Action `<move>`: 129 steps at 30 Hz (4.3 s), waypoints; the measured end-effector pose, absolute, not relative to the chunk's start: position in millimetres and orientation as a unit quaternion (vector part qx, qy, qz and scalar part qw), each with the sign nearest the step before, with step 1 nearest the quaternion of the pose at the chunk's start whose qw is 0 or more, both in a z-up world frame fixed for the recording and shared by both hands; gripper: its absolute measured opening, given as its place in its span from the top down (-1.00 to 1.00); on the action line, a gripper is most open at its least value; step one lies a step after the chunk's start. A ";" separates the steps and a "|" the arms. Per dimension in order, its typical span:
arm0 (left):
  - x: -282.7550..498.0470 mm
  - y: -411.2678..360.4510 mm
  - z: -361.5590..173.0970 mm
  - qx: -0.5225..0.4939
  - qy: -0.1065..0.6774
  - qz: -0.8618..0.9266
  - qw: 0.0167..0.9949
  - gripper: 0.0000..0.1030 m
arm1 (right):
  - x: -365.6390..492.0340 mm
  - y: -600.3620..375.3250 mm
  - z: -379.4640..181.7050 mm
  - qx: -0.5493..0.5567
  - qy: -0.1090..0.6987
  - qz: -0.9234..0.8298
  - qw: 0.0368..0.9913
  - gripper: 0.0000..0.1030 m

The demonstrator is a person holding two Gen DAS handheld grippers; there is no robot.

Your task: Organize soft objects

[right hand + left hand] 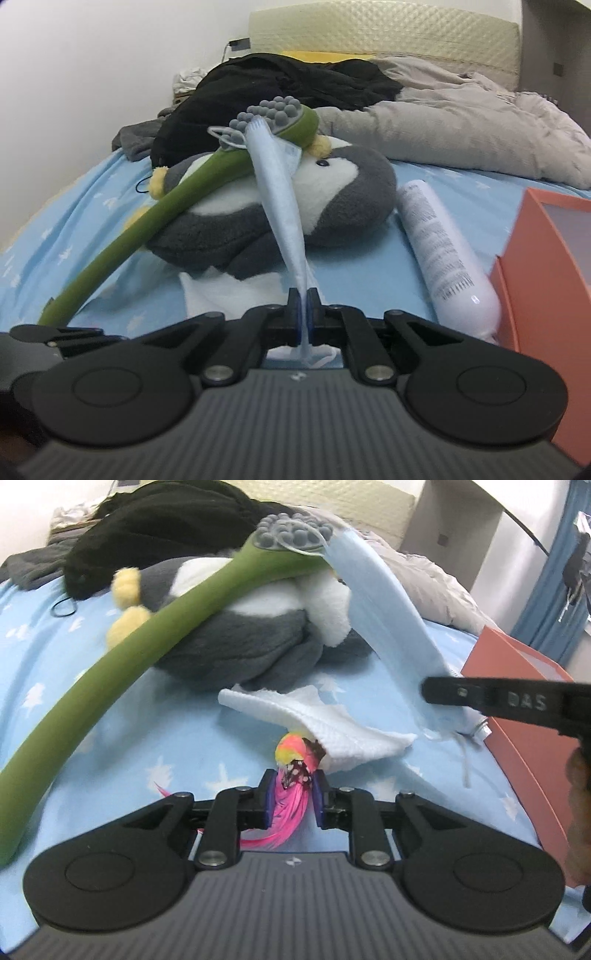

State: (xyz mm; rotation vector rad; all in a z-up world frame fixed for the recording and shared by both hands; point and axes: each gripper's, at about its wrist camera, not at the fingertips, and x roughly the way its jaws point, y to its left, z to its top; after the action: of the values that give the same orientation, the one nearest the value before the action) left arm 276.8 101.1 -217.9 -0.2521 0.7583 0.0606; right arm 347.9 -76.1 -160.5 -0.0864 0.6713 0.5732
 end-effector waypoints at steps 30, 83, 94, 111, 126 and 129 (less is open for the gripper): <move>159.3 103.9 -218.0 -0.252 0.399 0.055 0.880 0.54 | 217.7 -107.9 -168.7 -0.039 0.412 0.250 0.875 0.15; 154.1 23.4 -82.8 -0.176 0.346 -0.050 0.920 0.54 | 182.9 -188.3 -92.2 0.055 0.331 0.183 0.924 0.86; 178.5 -12.9 -20.0 -0.161 0.305 -0.101 0.933 0.54 | 184.6 -213.1 -33.6 0.036 0.253 0.175 0.951 0.86; 246.9 -88.9 65.7 -0.131 0.272 -0.203 0.931 0.54 | 224.2 -279.3 30.4 0.039 0.223 0.116 0.967 0.86; 357.1 -174.6 9.9 -0.085 0.383 -0.231 0.890 0.54 | 298.3 -339.9 -21.5 0.067 0.370 0.052 0.925 0.86; 376.4 -191.1 -7.4 -0.067 0.409 -0.225 0.882 0.54 | 314.3 -353.8 -37.2 0.074 0.396 0.038 0.915 0.86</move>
State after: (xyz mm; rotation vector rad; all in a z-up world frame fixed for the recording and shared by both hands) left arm 376.4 -191.1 -7.4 -0.1396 0.8523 -0.4687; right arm 314.3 -353.8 -37.2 0.1521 0.8152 0.0772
